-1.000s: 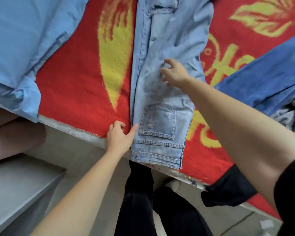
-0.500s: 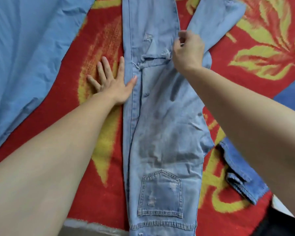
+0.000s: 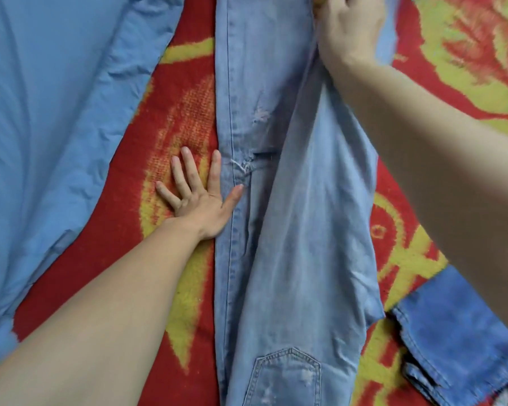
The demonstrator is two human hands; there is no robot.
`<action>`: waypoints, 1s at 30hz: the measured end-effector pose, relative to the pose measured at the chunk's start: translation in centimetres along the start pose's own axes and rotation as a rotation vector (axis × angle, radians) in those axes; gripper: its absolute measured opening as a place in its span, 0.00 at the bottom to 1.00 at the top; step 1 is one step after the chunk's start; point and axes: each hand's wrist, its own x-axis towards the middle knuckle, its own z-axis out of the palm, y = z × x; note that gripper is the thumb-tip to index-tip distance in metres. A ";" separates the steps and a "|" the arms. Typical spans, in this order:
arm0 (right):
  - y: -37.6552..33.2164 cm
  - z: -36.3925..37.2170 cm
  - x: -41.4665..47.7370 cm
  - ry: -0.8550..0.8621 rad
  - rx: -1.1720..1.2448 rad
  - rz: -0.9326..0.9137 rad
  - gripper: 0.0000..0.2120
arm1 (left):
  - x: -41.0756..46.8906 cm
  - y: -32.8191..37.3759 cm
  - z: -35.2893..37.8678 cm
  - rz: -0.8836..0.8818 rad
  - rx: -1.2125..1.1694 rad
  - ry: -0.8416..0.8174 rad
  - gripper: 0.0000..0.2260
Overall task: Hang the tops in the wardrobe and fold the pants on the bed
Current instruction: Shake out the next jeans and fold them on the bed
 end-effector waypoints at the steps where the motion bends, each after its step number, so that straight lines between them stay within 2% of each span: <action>1: -1.6 0.6 0.1 -0.033 0.051 -0.043 0.12 | 0.1 0.0 0.0 -0.005 0.002 -0.008 0.34; 3: -3.9 3.1 -0.4 -0.087 0.131 -0.113 0.17 | 0.2 -0.1 0.2 -0.016 0.009 -0.020 0.33; 4: -4.2 4.8 -0.6 -0.127 0.115 -0.180 0.17 | 0.3 -0.2 0.4 -0.021 0.017 -0.017 0.33; 7: -3.5 8.3 -1.8 -0.432 0.004 -0.347 0.09 | 0.5 -0.1 0.6 -0.014 0.040 0.003 0.34; 8: -3.2 8.4 -1.9 -0.473 -0.020 -0.353 0.08 | 0.6 -0.1 0.6 -0.012 0.043 0.005 0.34; 9: -3.1 8.2 -1.6 -0.481 0.004 -0.340 0.11 | 0.6 -0.2 0.6 -0.014 0.045 0.006 0.35; 11: -2.8 7.6 -1.1 -0.440 0.035 -0.325 0.21 | 0.6 -0.3 0.6 -0.024 0.044 -0.002 0.35; 14: -2.2 5.9 -3.3 -0.407 0.198 -0.292 0.23 | 0.5 -0.2 0.7 -0.030 0.044 0.011 0.36; 16: -1.1 5.1 -6.6 -0.271 0.305 -0.390 0.18 | 0.6 -0.2 0.6 -0.024 0.049 0.021 0.35; 18: 0.9 4.6 -10.3 -0.169 0.314 -0.429 0.14 | 0.6 -0.2 0.7 -0.016 0.054 0.039 0.35; 22: 4.9 3.8 -16.4 -0.208 0.213 -0.415 0.12 | 0.8 -0.3 1.1 -0.013 0.051 0.091 0.34; 27: 7.4 1.3 -22.1 -0.140 0.179 -0.421 0.11 | -0.2 0.0 -0.4 0.008 -0.004 0.067 0.33; 30: 8.4 0.0 -26.0 -0.133 0.165 -0.460 0.08 | -3.0 -1.0 -0.2 0.077 -0.129 0.200 0.27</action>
